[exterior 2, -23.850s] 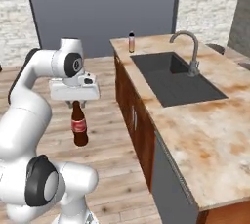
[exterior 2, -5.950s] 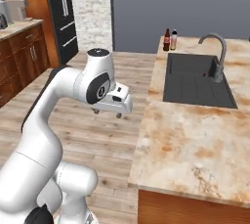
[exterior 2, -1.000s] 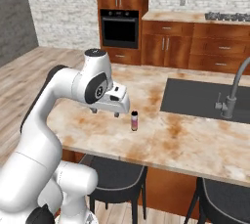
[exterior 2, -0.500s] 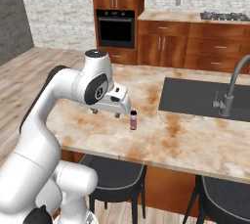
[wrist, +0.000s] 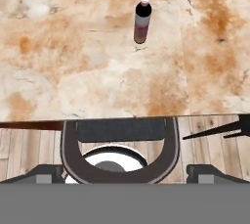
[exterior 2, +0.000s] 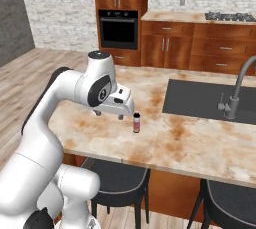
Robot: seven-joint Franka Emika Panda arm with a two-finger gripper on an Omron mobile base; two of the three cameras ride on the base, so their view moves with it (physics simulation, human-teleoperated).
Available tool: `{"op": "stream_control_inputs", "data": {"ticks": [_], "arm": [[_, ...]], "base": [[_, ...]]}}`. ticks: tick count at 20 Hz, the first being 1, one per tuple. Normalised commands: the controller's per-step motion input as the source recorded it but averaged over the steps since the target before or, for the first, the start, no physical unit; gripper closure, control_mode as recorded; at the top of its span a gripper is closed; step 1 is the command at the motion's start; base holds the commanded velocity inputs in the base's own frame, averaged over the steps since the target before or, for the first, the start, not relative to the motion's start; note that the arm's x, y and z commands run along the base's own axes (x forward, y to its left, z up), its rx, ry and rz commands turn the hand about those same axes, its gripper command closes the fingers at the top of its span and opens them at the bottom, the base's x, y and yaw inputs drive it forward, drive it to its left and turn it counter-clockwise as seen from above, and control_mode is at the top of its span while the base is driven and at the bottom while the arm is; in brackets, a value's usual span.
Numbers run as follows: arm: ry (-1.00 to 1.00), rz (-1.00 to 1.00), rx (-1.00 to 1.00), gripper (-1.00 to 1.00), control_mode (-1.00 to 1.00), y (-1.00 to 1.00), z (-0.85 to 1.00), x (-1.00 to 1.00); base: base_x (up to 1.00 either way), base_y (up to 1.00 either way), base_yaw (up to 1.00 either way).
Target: Place the large bottle from the dining counter next to the other large bottle outside the sink, and place the small bottle from the dining counter next to the other small bottle inside the sink.
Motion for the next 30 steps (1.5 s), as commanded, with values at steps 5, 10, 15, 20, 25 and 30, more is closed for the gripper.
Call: {"op": "stream_control_inputs", "data": {"ticks": [5,10,15,20,25,30], "arm": [[0.0,0.0,0.0,-1.0,-1.0,0.0,0.0,0.89],[0.0,0.0,0.0,-1.0,-1.0,0.0,-0.06,0.58],[0.0,0.0,0.0,-1.0,-1.0,-0.23,-0.2,0.7],[0.02,0.0,0.0,-1.0,-1.0,-0.39,0.04,0.45],[0.0,0.0,0.0,-1.0,-1.0,-0.3,-0.05,0.18],[0.0,0.0,0.0,-1.0,-1.0,0.0,-0.46,0.31]], "base": [[0.0,0.0,0.0],[0.0,0.0,0.0],[0.0,0.0,0.0],[0.0,0.0,0.0],[0.0,0.0,0.0],[0.0,0.0,0.0]]}}
